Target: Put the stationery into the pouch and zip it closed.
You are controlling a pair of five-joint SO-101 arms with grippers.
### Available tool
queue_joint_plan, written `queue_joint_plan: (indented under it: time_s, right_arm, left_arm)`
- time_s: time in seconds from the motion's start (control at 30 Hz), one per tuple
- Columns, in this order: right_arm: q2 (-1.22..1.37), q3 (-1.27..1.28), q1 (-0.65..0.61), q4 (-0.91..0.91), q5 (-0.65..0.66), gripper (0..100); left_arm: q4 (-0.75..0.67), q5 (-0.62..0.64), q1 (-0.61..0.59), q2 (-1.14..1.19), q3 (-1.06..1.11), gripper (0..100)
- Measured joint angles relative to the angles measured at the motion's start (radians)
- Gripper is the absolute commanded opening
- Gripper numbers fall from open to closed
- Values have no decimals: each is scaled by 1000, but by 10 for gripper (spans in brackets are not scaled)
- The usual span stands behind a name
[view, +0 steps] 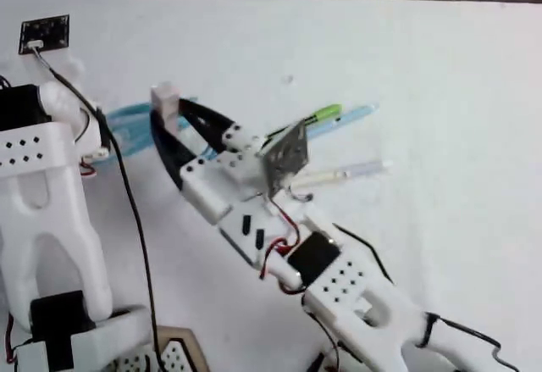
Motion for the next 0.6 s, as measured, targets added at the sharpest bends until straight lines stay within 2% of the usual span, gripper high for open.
queue_joint_plan:
  time_s: [0.6]
  right_arm:
    - [364,-55,-5,-241,25,18]
  left_arm:
    - [0,0,0,0,0,22]
